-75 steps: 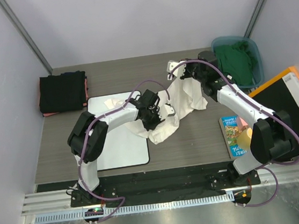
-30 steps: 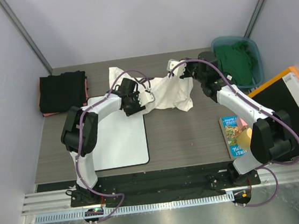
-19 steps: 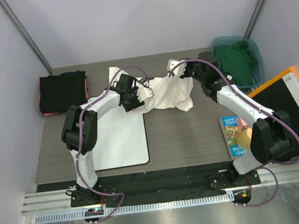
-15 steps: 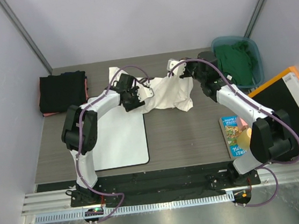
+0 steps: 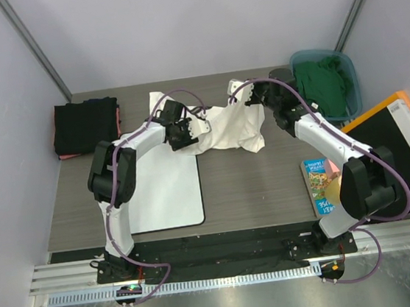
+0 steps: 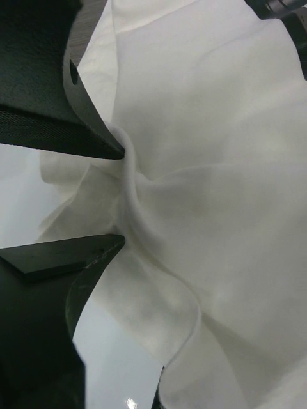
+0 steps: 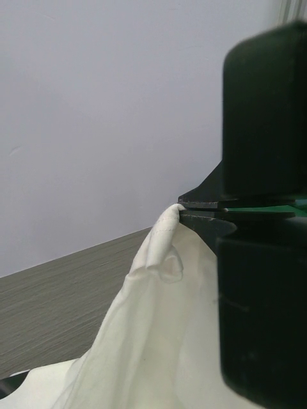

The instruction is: Fold and stack the t-shirts

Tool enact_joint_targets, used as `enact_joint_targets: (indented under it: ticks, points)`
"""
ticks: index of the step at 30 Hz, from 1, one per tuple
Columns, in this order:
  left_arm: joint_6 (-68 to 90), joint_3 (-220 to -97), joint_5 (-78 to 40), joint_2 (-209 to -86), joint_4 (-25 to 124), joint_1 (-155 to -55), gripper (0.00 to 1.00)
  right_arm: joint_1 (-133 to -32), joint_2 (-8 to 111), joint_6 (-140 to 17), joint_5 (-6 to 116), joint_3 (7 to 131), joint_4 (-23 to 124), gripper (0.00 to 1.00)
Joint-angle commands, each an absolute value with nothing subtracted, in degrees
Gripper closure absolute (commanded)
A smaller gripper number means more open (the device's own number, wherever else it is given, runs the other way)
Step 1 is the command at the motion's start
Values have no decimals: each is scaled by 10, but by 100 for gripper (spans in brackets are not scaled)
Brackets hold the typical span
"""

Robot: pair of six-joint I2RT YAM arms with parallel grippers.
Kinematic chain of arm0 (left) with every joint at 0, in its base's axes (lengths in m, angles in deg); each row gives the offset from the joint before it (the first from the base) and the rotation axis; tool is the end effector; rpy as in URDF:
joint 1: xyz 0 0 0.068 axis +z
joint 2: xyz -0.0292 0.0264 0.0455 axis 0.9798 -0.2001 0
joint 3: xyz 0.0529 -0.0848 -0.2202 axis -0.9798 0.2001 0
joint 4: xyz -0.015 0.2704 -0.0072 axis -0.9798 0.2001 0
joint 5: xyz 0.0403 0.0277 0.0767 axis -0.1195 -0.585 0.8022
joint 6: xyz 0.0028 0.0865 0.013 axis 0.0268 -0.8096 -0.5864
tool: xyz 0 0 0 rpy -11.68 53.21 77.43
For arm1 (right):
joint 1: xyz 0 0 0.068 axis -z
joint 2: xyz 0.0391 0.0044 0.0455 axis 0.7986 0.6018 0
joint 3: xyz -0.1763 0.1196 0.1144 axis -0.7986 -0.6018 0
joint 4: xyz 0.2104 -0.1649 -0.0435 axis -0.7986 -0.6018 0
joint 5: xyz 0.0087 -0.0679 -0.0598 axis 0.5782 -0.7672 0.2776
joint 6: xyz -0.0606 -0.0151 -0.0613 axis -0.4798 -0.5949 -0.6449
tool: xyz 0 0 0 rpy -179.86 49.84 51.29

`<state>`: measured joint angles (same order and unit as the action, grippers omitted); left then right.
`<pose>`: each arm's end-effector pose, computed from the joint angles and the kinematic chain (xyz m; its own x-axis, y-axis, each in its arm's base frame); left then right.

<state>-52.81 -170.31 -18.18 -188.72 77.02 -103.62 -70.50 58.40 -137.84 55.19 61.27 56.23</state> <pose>0.4027 -0.2002 0.1015 -0.0941 0.9098 -0.4042 0.9066 0.2460 0.3428 0.3956 0.1351 0.2762 0.3031 -0.8769 -0.3730 -0.3750 0.2501 -0.8926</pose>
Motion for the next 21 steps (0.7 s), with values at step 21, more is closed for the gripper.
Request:
enact_joint_targets:
  ticks: [21]
  points:
    - [-505,-1813,-161,-1736,824,-1016,100,-704,600,-1397,542,681,592,99]
